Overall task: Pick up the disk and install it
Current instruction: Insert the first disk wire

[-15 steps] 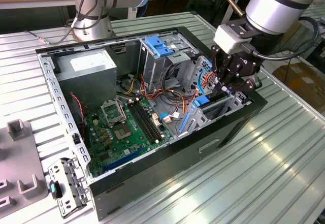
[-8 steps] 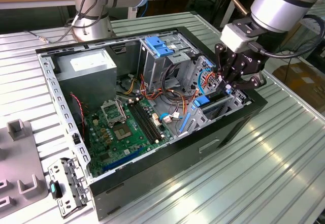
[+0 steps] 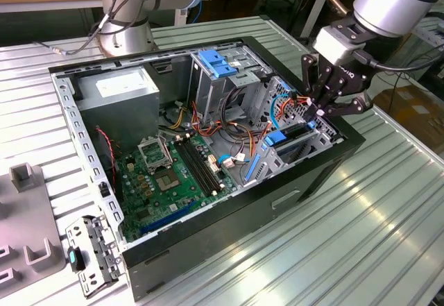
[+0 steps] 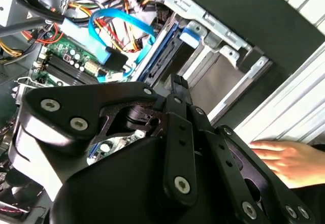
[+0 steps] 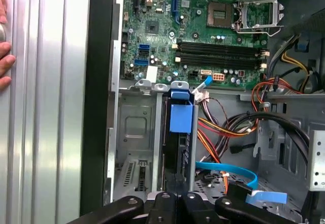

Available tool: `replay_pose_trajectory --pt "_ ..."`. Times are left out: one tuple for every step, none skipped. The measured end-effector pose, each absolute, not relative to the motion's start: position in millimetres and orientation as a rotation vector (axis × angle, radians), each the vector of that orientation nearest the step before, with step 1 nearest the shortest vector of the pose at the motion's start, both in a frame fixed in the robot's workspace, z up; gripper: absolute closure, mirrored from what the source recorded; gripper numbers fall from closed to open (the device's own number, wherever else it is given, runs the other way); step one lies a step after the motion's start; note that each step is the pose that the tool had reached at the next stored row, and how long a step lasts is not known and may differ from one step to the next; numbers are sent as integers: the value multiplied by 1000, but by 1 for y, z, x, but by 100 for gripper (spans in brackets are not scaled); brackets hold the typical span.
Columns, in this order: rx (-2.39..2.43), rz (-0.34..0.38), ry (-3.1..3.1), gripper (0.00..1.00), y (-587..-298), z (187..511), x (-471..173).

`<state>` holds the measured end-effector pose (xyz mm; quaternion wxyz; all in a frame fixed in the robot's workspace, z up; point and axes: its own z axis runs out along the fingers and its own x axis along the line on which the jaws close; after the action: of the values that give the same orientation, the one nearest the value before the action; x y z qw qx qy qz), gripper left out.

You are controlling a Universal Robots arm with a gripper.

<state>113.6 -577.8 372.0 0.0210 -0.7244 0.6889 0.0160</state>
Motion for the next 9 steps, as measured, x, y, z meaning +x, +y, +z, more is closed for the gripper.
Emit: replay_pose_trajectory --pt "-2249 50 2133 89 -578 372 116" --pt "-2252 50 2129 89 -577 372 118" --pt "-2255 50 2127 89 -577 372 120" --pt "-2258 50 2123 89 -577 372 123" --pt "-2261 50 2120 89 -576 372 126" --pt "-2263 50 2118 89 -576 372 128" --pt "-2266 50 2115 89 -575 372 131" --pt "-2268 50 2113 89 -575 372 133" --pt "-2271 50 2109 89 -574 372 135"
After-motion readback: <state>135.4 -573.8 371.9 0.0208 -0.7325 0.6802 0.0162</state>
